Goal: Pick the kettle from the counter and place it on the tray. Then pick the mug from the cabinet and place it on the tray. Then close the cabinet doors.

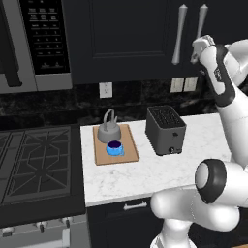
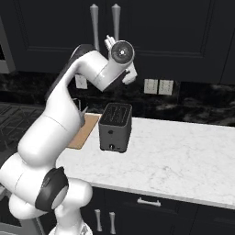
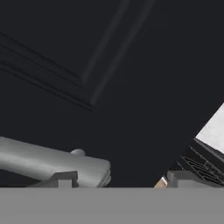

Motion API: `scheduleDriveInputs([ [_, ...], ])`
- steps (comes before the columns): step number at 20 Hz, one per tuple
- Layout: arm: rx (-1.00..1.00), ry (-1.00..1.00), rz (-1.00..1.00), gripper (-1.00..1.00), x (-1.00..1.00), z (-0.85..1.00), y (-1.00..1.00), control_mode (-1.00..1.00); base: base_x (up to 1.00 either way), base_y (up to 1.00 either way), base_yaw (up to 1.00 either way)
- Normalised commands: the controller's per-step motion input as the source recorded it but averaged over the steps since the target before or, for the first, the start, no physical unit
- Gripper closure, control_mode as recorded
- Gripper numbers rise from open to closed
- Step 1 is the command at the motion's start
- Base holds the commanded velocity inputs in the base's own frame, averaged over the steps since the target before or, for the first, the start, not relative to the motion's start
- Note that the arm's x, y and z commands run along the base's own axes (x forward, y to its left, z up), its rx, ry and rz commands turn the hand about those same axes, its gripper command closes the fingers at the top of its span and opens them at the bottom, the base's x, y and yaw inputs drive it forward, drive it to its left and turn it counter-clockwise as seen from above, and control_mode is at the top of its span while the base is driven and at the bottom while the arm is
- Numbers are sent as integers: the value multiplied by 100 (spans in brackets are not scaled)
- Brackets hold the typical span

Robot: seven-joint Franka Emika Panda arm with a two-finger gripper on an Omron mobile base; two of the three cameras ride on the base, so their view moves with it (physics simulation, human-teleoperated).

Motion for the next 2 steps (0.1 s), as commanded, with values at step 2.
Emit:
scheduleDriveInputs([
  [2,-5,6,0,-100,37,-34,0,-100,0,0,0],
])
